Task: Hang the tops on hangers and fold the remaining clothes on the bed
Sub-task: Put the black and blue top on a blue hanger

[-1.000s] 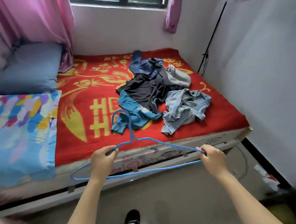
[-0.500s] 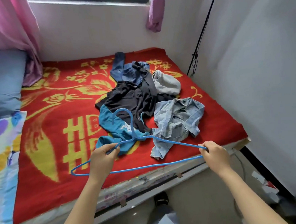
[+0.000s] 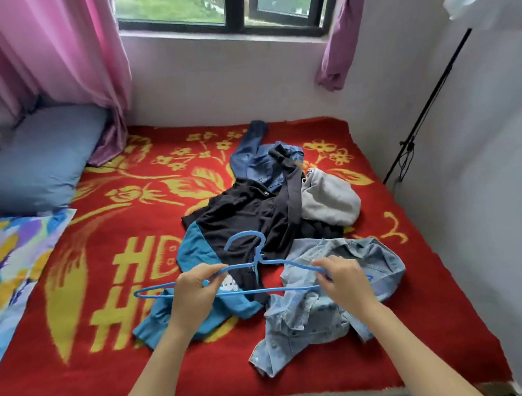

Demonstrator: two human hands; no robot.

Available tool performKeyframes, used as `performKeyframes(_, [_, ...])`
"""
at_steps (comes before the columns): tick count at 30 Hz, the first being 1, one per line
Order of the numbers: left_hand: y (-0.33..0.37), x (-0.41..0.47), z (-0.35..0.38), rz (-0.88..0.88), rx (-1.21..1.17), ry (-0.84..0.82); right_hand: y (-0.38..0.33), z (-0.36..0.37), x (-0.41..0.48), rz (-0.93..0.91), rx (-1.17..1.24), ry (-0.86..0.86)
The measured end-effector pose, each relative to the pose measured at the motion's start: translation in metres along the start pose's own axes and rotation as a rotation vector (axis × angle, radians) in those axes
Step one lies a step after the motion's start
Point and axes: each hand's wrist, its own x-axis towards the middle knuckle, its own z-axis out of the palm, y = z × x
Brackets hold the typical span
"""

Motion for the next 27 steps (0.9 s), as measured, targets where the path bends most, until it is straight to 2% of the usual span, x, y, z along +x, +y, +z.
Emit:
performKeyframes(3, [-0.006,0.007,0.011,-0.029,0.057,0.017,-0.030,0.011,0.023,-0.063,0.249,-0.220])
performKeyframes(7, [-0.022,0.014,0.015,-0.099,0.097,0.013,-0.048,0.023,0.053,-0.026,0.392,-0.567])
performKeyframes(10, [-0.027,0.018,0.024,-0.068,0.102,-0.113,-0.050,0.029,0.071,-0.014,0.356,-0.655])
performKeyframes(14, [-0.038,0.032,0.048,-0.021,0.233,-0.187,-0.041,0.048,0.081,0.063,0.512,-0.785])
performKeyframes(15, [-0.047,0.036,0.053,-0.020,0.338,-0.190,-0.034,0.055,0.083,0.127,0.584,-0.800])
performKeyframes(17, [-0.062,0.036,0.057,-0.134,0.449,-0.202,-0.015,0.066,0.084,0.303,0.708,-0.753])
performKeyframes(22, [-0.110,0.020,0.045,-0.651,0.312,-0.245,0.045,0.086,0.099,0.769,0.908,-0.457])
performKeyframes(25, [-0.143,0.009,0.037,-0.866,0.324,-0.284,0.060,0.109,0.107,0.886,0.981,-0.454])
performKeyframes(27, [-0.163,0.009,0.038,-0.950,0.331,-0.313,0.061,0.133,0.114,0.912,0.929,-0.509])
